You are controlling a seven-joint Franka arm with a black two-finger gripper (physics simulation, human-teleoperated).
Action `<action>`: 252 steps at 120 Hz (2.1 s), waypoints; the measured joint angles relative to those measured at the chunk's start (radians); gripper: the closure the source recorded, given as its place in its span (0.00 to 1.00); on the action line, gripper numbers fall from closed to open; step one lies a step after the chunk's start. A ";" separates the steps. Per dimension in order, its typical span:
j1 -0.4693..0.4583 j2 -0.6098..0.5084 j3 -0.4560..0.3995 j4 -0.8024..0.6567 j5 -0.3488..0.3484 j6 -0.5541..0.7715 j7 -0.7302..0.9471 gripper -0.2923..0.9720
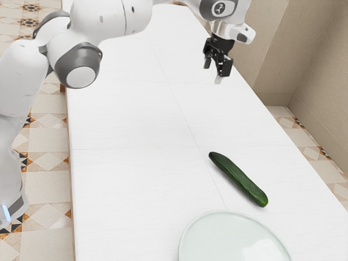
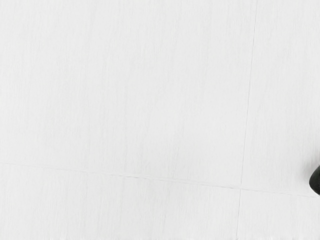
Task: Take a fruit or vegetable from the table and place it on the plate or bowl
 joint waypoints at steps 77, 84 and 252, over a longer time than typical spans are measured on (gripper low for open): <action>-0.015 0.007 -0.247 0.046 -0.061 -0.031 0.176 0.23; -0.021 -0.001 -0.286 0.046 -0.048 -0.029 0.183 0.23; -0.008 0.323 -0.374 0.129 -0.027 0.179 0.673 0.23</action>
